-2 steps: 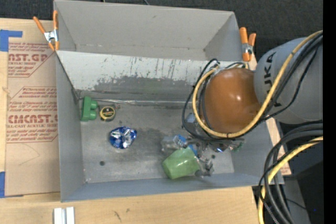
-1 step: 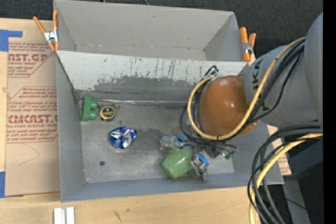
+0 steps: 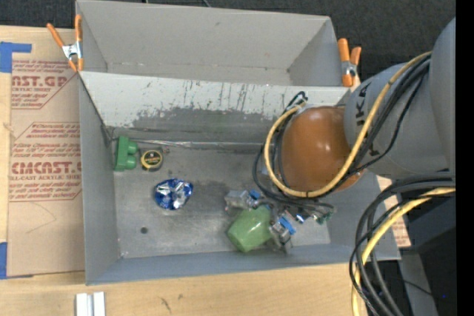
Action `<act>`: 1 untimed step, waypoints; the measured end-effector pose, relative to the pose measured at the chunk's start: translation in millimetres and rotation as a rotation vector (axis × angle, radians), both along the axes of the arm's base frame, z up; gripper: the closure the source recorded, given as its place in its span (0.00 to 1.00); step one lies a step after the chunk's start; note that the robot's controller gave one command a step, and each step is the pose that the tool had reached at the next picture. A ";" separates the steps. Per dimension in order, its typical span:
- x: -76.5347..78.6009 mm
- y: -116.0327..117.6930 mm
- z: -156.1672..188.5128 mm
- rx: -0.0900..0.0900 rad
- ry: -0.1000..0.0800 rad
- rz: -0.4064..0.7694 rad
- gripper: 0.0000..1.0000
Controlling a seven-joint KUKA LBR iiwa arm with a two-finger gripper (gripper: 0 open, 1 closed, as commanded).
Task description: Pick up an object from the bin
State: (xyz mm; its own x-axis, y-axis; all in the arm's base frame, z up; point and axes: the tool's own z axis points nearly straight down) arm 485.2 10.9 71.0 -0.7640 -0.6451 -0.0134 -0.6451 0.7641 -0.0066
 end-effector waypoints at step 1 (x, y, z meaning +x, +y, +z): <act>-1.2 -0.1 -0.8 0.000 0.004 0.000 1.00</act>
Offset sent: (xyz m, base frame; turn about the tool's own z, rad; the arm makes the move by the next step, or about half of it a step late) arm 0.0000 0.0000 0.0000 0.0000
